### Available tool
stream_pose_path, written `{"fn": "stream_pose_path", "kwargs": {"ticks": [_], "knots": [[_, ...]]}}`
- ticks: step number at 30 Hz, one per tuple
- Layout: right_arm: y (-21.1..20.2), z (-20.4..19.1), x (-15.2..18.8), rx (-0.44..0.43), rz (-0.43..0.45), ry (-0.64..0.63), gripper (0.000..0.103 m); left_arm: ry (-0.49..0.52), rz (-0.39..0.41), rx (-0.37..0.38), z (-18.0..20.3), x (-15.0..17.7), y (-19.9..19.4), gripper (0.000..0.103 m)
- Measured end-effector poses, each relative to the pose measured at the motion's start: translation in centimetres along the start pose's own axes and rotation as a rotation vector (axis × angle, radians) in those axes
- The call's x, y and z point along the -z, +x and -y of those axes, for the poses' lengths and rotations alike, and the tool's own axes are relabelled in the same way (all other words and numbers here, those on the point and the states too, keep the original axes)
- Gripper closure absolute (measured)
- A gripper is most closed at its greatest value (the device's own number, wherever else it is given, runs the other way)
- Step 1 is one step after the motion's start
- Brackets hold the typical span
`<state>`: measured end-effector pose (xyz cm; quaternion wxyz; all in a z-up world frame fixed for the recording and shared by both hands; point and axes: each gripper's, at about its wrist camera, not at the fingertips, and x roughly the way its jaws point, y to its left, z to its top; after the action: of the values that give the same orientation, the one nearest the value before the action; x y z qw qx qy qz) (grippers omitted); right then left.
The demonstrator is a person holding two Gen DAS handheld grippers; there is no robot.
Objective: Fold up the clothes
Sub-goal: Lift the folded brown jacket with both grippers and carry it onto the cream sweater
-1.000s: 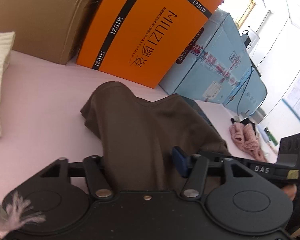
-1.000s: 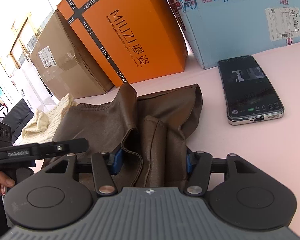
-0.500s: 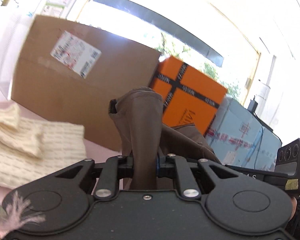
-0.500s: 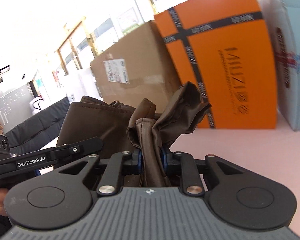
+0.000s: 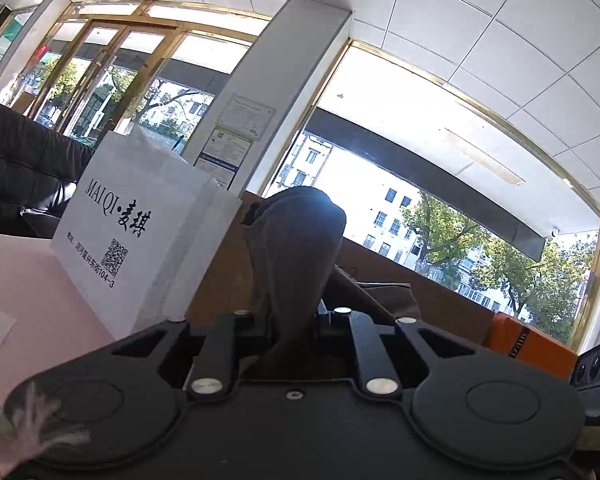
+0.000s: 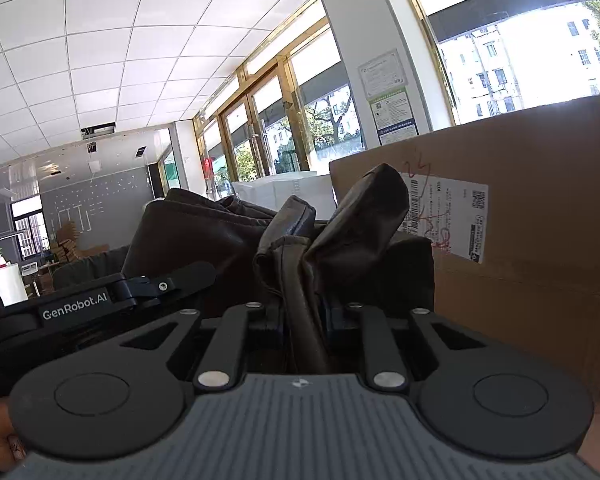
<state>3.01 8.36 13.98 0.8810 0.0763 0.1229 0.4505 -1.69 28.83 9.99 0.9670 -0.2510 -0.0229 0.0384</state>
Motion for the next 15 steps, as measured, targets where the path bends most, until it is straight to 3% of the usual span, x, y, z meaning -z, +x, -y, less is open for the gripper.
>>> {"fn": "stream_pose_path", "kwargs": {"ticks": [6,10,12,15], "knots": [[6.5,3.1,2.7,0.050,-0.204,0.168,0.087,-0.138,-0.095,-0.217,-6.4,3.2,3.9,0.086],[8.0,5.2,4.6,0.096,-0.246,0.180,0.076,-0.233,-0.142,-0.265,-9.0,4.9,4.9,0.076],[8.6,6.2,5.3,0.096,-0.269,0.214,0.068,-0.222,-0.155,-0.322,-9.2,5.7,5.0,0.052],[8.8,7.1,6.4,0.100,-0.285,0.229,0.055,-0.164,-0.175,-0.427,-9.3,7.1,5.6,0.024]]}}
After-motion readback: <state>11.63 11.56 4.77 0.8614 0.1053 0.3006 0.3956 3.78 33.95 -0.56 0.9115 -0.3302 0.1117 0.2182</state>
